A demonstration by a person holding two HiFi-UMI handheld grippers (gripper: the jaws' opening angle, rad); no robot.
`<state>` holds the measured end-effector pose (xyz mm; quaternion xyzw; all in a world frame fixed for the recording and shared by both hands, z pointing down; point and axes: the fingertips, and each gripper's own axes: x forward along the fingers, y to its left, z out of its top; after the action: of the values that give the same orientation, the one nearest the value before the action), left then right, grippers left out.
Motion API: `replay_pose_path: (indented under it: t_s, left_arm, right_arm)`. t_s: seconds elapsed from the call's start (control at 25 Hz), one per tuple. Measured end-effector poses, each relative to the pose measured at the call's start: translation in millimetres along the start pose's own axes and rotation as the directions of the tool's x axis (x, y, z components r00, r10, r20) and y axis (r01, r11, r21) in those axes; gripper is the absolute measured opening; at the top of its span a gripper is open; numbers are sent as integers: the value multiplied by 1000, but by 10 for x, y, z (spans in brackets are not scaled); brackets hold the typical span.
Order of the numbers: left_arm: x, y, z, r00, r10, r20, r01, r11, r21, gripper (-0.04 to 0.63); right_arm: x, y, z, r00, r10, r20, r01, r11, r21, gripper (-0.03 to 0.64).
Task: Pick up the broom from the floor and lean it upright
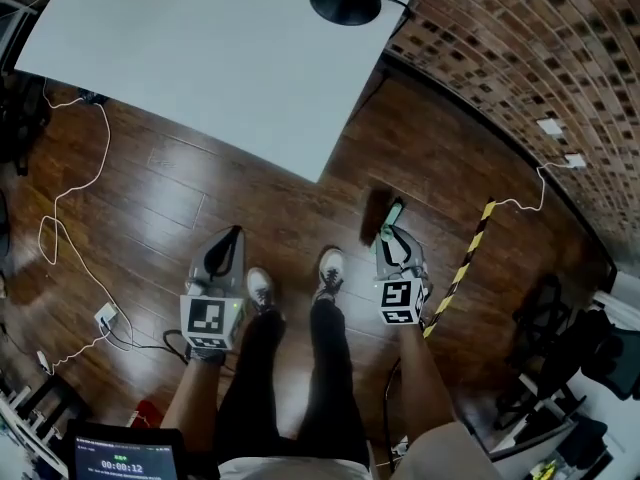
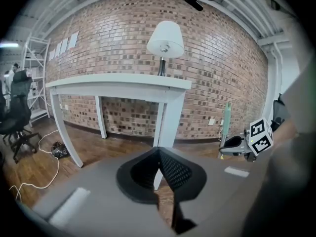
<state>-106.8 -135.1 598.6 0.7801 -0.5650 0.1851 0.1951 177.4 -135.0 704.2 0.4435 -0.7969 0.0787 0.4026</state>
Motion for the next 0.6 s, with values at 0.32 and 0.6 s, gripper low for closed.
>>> replay_pose_path:
  t_s: [0.32,0.6]
  left_arm:
    - [46,-367,275,1000,1,13,-1,999,-42,0]
    - [197,-356,80,998,15,-66,-16,999,-29,0]
  right_arm:
    - [399,-406,348,998,15,59,-16,1000,17,94]
    - [904,-642,719,995,62,82,-58,997,-40,97]
